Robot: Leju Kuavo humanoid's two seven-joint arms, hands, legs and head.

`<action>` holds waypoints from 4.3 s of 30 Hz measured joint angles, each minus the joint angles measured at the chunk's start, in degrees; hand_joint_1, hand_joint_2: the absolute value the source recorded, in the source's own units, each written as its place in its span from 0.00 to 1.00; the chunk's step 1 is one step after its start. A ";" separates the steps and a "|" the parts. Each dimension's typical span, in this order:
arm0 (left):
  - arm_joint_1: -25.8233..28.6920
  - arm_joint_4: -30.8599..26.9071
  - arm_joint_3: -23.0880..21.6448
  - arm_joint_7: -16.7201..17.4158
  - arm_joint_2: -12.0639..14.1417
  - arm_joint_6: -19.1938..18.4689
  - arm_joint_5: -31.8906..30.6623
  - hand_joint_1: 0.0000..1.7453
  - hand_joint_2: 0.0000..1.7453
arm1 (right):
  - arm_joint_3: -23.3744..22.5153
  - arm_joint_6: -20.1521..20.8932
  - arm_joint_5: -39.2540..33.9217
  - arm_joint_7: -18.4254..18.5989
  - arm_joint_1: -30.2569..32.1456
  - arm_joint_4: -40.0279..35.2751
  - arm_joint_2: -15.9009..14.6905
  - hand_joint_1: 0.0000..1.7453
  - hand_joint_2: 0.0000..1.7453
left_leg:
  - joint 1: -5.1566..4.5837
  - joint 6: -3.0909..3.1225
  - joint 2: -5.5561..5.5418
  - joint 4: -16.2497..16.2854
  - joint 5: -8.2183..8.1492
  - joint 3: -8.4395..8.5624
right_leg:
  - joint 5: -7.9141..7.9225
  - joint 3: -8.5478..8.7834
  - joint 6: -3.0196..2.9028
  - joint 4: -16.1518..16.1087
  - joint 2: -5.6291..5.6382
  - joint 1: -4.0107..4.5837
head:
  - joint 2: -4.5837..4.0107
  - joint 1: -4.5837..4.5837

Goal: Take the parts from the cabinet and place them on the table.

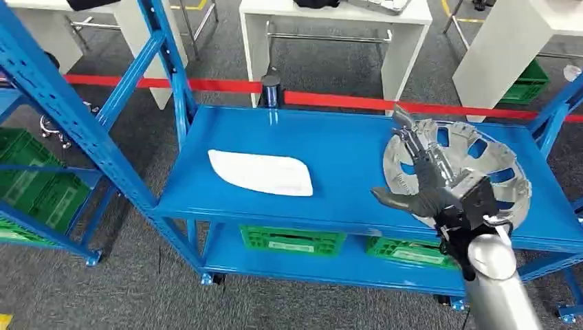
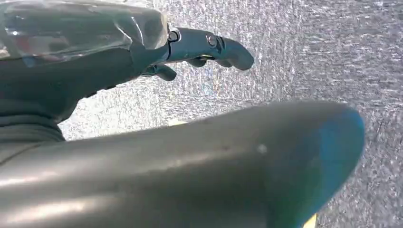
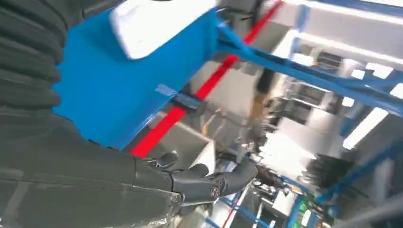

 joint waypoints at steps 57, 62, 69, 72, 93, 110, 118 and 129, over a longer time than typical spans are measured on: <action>-0.55 -0.37 -0.46 1.79 1.86 -0.68 -0.44 0.00 0.00 | 15.69 -5.31 24.56 8.55 -11.68 17.98 -14.57 0.00 1.00 | -0.23 -0.22 0.02 1.22 -0.42 -0.71 | 6.84 5.85 1.05 -13.93 0.29 -0.17 | 0.02 -0.09; -0.84 -0.44 -0.44 1.88 1.86 -0.79 -0.37 0.00 0.00 | 16.24 -5.03 26.58 9.27 -13.22 22.21 -14.95 0.00 1.00 | -0.19 0.47 0.08 0.33 0.41 -0.69 | -0.25 -2.43 0.45 3.53 0.20 -0.40 | 0.02 0.11; -0.87 -0.52 -0.44 1.95 1.88 -0.81 -0.28 0.00 0.00 | 17.55 -4.02 27.56 10.08 -15.06 25.22 -15.08 0.00 1.00 | -0.55 -0.82 -0.08 1.99 -0.45 -1.35 | 6.70 5.88 1.34 -13.50 -0.07 -0.58 | 0.02 0.11; -0.85 -0.55 -0.44 1.99 1.88 -0.83 -0.28 0.00 0.00 | 17.77 -4.02 27.65 10.12 -15.27 25.81 -15.08 0.00 1.00 | -0.25 -1.42 -0.04 2.00 -0.37 -1.40 | 7.01 5.82 0.28 -13.63 -0.02 -0.53 | 0.02 0.20; -0.85 -0.81 -0.39 1.77 2.84 -1.27 0.48 0.00 0.00 | 21.62 -0.87 27.67 10.86 -19.37 31.08 -15.45 0.00 1.00 | -0.35 0.56 0.13 -0.19 0.75 -0.44 | 0.21 -2.91 0.47 3.96 -0.03 -0.38 | 0.02 0.13; -0.94 -0.83 0.18 1.62 2.71 -0.42 0.63 0.00 0.00 | 25.83 1.07 27.08 11.32 -20.03 34.42 -14.75 0.00 1.00 | 0.27 -2.44 -0.04 18.16 -6.60 -9.23 | 7.17 5.79 -0.28 -13.62 0.11 -0.51 | 0.02 0.00; -1.22 -0.83 0.57 1.42 3.06 -0.24 0.61 0.00 0.00 | 26.71 1.33 26.92 11.47 -19.83 35.36 -14.36 0.00 1.00 | -0.68 -0.02 0.01 1.24 -0.48 -0.46 | 7.72 5.82 0.86 -14.33 0.20 -0.02 | 0.02 0.00; -1.69 -0.83 0.72 1.27 2.73 -0.26 0.28 0.00 0.00 | 27.38 1.97 26.20 11.54 -19.62 39.58 -14.47 0.00 1.00 | -0.81 -0.39 -0.05 1.63 -0.23 -0.93 | 6.55 5.94 2.19 -13.54 -0.22 -0.41 | 0.02 0.20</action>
